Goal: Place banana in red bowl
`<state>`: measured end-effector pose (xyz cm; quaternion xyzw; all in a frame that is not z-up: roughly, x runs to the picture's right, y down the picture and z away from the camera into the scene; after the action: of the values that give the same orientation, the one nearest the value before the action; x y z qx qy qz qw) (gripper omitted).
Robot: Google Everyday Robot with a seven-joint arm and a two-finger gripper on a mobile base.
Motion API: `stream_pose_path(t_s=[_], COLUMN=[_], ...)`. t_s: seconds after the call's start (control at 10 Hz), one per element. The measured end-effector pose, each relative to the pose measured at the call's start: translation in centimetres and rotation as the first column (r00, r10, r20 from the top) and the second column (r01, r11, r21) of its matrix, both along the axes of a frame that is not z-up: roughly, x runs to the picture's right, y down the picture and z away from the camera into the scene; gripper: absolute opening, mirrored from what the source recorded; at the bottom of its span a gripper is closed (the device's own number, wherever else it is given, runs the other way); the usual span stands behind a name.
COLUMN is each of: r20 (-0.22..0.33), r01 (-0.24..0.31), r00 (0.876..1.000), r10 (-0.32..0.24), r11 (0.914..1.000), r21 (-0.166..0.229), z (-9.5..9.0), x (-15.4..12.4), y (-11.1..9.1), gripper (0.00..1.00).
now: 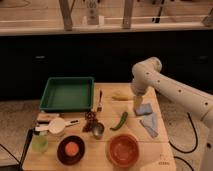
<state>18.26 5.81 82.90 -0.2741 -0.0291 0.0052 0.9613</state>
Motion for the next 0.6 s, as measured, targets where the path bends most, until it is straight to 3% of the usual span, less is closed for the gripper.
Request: stream_pose_path(t_s=[0.6], r20=[0.041], r01=[-0.008], r00=[0.999], r10=[0.009], r11=[0.9999], r21=[-0.015], z=[2.1], x=[-0.8], y=[-0.2], gripper=[0.8])
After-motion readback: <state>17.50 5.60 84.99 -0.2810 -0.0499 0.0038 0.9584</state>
